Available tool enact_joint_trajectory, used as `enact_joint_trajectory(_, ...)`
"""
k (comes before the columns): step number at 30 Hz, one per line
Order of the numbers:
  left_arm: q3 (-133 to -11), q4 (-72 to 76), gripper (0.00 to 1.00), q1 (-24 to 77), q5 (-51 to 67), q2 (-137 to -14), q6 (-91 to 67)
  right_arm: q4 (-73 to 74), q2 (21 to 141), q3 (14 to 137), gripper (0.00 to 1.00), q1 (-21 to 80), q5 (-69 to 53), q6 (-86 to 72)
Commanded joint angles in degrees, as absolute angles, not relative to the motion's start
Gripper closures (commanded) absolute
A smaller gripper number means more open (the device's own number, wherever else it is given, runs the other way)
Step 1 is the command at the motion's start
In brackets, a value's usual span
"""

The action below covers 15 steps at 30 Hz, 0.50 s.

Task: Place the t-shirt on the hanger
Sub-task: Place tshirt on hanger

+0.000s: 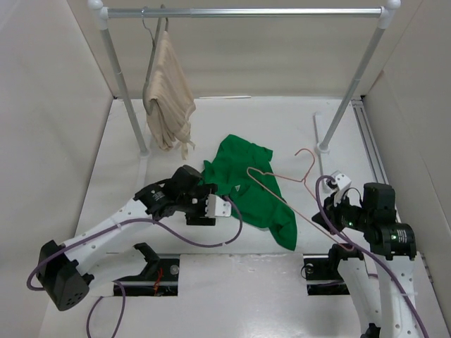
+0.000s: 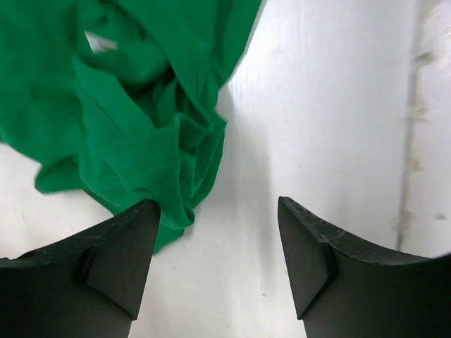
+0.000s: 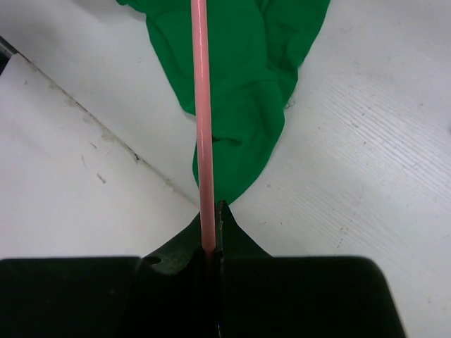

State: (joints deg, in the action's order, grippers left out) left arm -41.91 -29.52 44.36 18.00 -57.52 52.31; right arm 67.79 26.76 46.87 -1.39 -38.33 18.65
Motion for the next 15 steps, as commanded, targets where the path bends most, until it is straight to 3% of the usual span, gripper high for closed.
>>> enact_joint_trajectory(1,-51.99,-37.88,0.35,44.74,29.33,-55.20,55.92,69.25,27.07,48.43,1.00,-0.79,-38.33,17.75)
enact_joint_trajectory(4,-57.37,-31.49,0.35,44.74,30.86,-59.13,39.51,69.78,28.30,48.96,1.00,-0.79,-36.22,19.16)
enact_joint_trajectory(7,-59.67,-26.98,0.37,44.74,24.03,-67.13,24.32,69.26,28.30,48.96,1.00,-0.79,-37.08,19.16)
enact_joint_trajectory(15,-61.71,-27.86,0.38,44.74,4.16,-77.43,15.73,71.54,27.07,48.96,1.00,-0.79,-35.94,20.39)
